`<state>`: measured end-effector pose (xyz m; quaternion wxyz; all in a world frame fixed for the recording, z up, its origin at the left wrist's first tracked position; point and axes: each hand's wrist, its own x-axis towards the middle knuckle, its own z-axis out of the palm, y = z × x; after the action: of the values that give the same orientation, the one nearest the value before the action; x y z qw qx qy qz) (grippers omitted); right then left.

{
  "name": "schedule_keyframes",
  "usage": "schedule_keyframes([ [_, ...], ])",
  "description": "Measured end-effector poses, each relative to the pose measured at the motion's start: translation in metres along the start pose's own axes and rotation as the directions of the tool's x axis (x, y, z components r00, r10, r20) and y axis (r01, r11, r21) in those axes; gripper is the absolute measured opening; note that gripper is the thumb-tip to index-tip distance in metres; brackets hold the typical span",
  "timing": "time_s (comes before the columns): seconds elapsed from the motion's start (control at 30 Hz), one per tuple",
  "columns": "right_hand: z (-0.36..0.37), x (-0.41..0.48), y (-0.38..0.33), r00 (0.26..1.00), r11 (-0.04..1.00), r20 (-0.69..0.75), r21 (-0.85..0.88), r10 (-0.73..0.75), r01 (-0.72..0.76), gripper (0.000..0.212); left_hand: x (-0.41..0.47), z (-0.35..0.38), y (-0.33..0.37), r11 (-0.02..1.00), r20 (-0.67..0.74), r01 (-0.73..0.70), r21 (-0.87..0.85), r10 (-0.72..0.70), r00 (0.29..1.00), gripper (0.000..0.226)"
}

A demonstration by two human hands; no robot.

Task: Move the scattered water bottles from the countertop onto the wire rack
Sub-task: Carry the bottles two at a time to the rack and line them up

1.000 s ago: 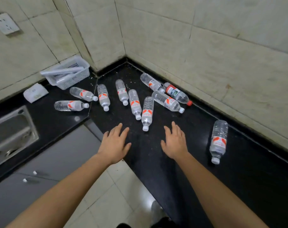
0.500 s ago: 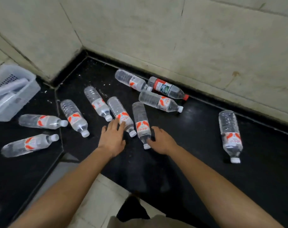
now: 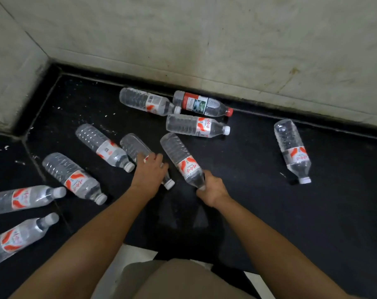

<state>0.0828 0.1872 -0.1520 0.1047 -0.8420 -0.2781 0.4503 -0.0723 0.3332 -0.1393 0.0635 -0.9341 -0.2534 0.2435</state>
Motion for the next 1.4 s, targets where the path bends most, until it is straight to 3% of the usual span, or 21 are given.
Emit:
schedule_keyframes([
  [0.13,-0.041,-0.007,0.013,0.996,0.996,-0.064,0.055,-0.067,0.071,0.052,-0.007,-0.005,-0.003,0.994,-0.132,-0.059,-0.095,0.046,0.99,0.053],
  [0.23,-0.075,-0.013,0.01,0.978,0.986,-0.159,0.072,-0.134,0.147,0.041,-0.01,-0.02,0.0,0.892,-0.276,0.005,-0.453,-0.146,0.95,0.05],
  [0.3,-0.097,-0.018,0.001,0.946,0.977,-0.266,0.052,-0.188,0.208,0.038,-0.012,-0.044,0.005,0.691,-0.234,0.101,-0.716,-0.373,0.898,0.045],
  [0.4,-0.125,-0.028,-0.017,0.873,0.952,-0.39,-0.033,-0.291,0.303,0.039,-0.009,-0.073,0.006,0.281,-0.023,0.207,-0.937,-0.641,0.767,0.054],
  [0.47,-0.137,-0.034,-0.023,0.837,0.932,-0.422,-0.062,-0.348,0.357,0.04,-0.008,-0.081,0.006,0.04,0.111,0.197,-0.98,-0.711,0.694,0.057],
  [0.53,-0.143,-0.039,-0.022,0.822,0.92,-0.429,-0.065,-0.374,0.385,0.039,-0.011,-0.078,0.012,-0.058,0.169,0.187,-0.981,-0.734,0.658,0.058],
  [0.6,-0.144,-0.043,-0.015,0.816,0.91,-0.427,-0.04,-0.388,0.412,0.037,-0.015,-0.076,0.024,-0.022,0.148,0.191,-0.981,-0.722,0.676,0.061],
  [0.77,-0.139,-0.044,0.007,0.82,0.884,-0.447,0.124,-0.356,0.451,0.048,-0.012,-0.081,0.048,0.187,0.013,0.157,-0.97,-0.605,0.796,0.075],
  [0.9,-0.128,-0.034,0.017,0.83,0.87,-0.447,0.195,-0.332,0.454,0.067,-0.013,-0.072,0.047,0.149,0.067,0.194,-0.97,-0.599,0.798,0.095],
  [0.97,-0.123,-0.03,0.02,0.839,0.854,-0.433,0.243,-0.329,0.46,0.076,-0.015,-0.059,0.042,0.19,0.039,0.172,-0.967,-0.556,0.831,0.099],
  [1.07,-0.12,-0.022,0.016,0.862,0.821,-0.423,0.36,-0.28,0.443,0.094,-0.015,-0.043,0.032,0.238,-0.046,0.085,-0.967,-0.499,0.865,0.084],
  [1.2,-0.111,-0.009,0.01,0.888,0.789,-0.4,0.458,-0.227,0.408,0.134,-0.013,-0.043,0.026,0.249,-0.078,0.037,-0.968,-0.437,0.896,0.076],
  [1.23,-0.107,-0.009,0.008,0.9,0.798,-0.381,0.465,-0.211,0.384,0.132,-0.011,-0.043,0.026,0.248,-0.081,0.031,-0.968,-0.426,0.901,0.077],
  [1.33,-0.091,-0.003,0.002,0.923,0.876,-0.32,0.357,-0.213,0.326,0.089,-0.008,-0.039,0.023,0.243,-0.081,0.02,-0.97,-0.397,0.914,0.077],
  [1.4,-0.084,-0.001,-0.004,0.921,0.87,-0.292,0.345,-0.257,0.352,0.077,-0.005,-0.037,0.02,0.198,-0.055,0.022,-0.98,-0.375,0.925,0.074],
])
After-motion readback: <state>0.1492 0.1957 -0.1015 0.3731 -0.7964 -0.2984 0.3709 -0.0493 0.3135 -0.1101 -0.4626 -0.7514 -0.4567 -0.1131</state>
